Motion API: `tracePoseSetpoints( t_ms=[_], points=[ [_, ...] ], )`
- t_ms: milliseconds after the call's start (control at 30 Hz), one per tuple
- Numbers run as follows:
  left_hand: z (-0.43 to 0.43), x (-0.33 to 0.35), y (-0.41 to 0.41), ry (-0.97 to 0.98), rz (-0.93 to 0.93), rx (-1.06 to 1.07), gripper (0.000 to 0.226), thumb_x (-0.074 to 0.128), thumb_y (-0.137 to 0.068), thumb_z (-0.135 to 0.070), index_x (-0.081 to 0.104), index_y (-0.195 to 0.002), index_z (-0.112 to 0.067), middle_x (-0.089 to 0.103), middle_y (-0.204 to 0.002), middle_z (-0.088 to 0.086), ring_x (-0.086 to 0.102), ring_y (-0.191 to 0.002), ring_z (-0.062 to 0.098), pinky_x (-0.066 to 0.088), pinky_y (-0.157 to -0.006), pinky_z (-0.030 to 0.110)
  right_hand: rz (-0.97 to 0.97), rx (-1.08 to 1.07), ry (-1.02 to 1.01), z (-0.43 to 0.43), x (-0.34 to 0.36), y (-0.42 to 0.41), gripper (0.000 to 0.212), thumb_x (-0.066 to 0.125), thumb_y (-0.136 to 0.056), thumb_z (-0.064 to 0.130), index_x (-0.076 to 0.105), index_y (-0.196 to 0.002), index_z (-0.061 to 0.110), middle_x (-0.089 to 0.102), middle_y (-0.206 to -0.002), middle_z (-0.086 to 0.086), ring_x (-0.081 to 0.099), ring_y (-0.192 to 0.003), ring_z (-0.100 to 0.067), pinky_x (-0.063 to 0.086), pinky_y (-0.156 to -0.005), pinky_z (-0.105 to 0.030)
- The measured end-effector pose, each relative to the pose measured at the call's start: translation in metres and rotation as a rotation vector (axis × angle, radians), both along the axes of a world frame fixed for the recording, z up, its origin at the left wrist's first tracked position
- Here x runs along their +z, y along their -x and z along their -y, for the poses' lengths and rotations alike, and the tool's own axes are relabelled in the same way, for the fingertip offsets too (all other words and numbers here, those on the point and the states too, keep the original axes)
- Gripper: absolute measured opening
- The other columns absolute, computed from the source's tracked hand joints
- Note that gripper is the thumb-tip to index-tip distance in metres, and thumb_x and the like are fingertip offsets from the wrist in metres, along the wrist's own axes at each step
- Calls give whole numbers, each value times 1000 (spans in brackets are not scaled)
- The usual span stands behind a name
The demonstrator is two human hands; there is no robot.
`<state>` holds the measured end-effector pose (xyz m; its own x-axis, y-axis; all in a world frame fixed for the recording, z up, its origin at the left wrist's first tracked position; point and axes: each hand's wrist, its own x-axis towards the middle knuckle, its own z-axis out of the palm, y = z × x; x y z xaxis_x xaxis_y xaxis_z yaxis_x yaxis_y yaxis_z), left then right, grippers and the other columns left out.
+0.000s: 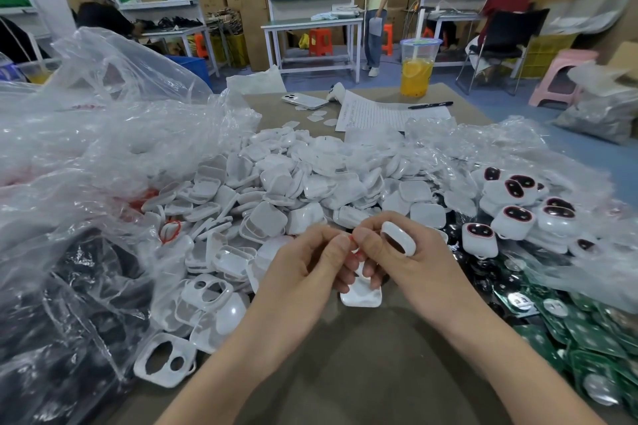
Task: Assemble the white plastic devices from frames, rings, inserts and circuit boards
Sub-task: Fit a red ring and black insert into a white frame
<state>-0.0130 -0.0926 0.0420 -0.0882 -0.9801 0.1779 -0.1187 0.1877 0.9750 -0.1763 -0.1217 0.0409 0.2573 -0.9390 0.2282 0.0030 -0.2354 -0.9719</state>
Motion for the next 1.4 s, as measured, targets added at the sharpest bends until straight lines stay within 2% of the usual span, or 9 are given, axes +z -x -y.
tracePoseSetpoints(
  t_ms=[300,500,633,800,900,1000,1067,1233,1400],
  points=[
    [2,-8,-1,19,123,88,25,55,-102,-28,70,-81,-26,72,-77,-6,67,-71,7,50,-67,13,-247,-101,102,-2,-5,0,10,67,-95,34,68,-85,34,70,-76,10,65,-66,-7,54,-63,-22],
    [-1,-9,5,107,28,87,18,65,-85,-49,66,-102,-43,74,-93,-6,70,-85,14,57,-79,30,122,-23,-160,0,6,-4,24,65,-95,24,76,-74,22,64,-60,-1,57,-51,-13,49,-50,-23],
    [-2,-9,8,235,54,130,22,71,-82,-41,66,-103,-45,68,-100,-11,68,-88,12,51,-73,16,305,122,-315,-2,5,-6,25,68,-84,33,75,-64,21,58,-55,3,55,-51,-10,46,-49,-20],
    [-4,-10,10,288,57,224,22,68,-86,-42,64,-107,-46,69,-110,-17,67,-100,9,51,-84,26,318,199,-399,-2,2,-7,32,72,-78,49,76,-74,17,58,-64,-9,51,-43,-11,36,-37,-17],
    [-3,-6,8,291,-25,269,20,64,-87,-43,64,-106,-47,73,-105,-17,70,-95,6,51,-77,13,186,183,-382,-2,3,-2,42,59,-77,68,76,-90,31,68,-68,-9,43,-33,-7,28,-32,-13],
    [0,-4,5,270,-10,263,22,66,-90,-37,66,-106,-51,73,-98,-18,70,-90,2,49,-74,8,92,112,-421,-1,1,1,67,49,-77,78,61,-112,22,69,-69,-5,35,-32,-8,25,-33,-13],
    [1,-4,5,291,56,246,25,68,-93,-31,67,-110,-49,71,-100,-19,68,-91,0,47,-75,6,115,103,-477,0,0,1,64,51,-83,73,57,-113,17,67,-71,-6,39,-34,-10,27,-33,-14],
    [1,-8,5,283,161,283,22,71,-87,-44,63,-104,-54,69,-101,-25,65,-95,-3,42,-78,4,277,91,-543,2,-6,-5,27,58,-98,26,57,-115,6,63,-76,-8,54,-44,-22,40,-37,-24],
    [4,-12,2,324,242,274,20,70,-88,-37,64,-103,-49,68,-102,-20,65,-96,1,41,-79,4,226,92,-327,6,-7,-1,40,65,-86,37,57,-117,13,71,-76,-9,69,-58,-28,55,-50,-28]
  ],
)
